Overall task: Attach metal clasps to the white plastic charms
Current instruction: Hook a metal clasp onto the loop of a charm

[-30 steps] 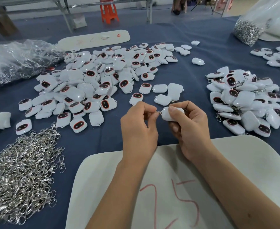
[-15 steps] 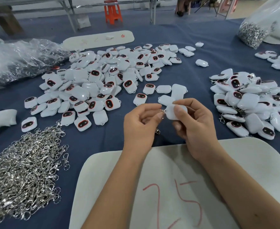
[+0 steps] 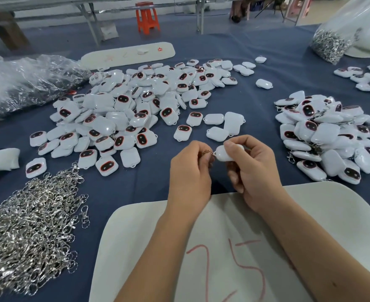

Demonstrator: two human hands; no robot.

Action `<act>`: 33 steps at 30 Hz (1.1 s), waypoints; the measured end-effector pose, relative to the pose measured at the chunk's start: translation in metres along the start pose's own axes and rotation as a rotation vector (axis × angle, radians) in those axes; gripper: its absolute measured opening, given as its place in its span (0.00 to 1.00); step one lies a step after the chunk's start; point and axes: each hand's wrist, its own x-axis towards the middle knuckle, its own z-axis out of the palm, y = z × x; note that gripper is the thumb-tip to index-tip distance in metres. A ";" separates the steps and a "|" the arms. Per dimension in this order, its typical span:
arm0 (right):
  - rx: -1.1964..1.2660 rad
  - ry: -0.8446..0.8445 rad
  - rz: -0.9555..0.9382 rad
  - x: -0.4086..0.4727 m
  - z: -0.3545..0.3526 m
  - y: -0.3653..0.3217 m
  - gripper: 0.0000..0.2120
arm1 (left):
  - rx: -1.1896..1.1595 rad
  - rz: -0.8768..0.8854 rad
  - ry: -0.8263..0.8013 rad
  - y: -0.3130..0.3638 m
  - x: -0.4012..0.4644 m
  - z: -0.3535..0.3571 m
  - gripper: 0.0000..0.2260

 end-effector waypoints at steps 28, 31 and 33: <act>-0.030 0.013 -0.050 0.001 -0.002 0.007 0.05 | -0.063 0.025 0.160 0.002 0.000 -0.004 0.08; -0.049 0.000 -0.024 0.001 -0.002 0.007 0.07 | 0.206 0.165 0.123 0.002 -0.001 -0.003 0.05; -0.030 -0.012 -0.024 0.001 -0.001 0.005 0.06 | 0.254 0.192 0.118 0.002 -0.001 -0.002 0.05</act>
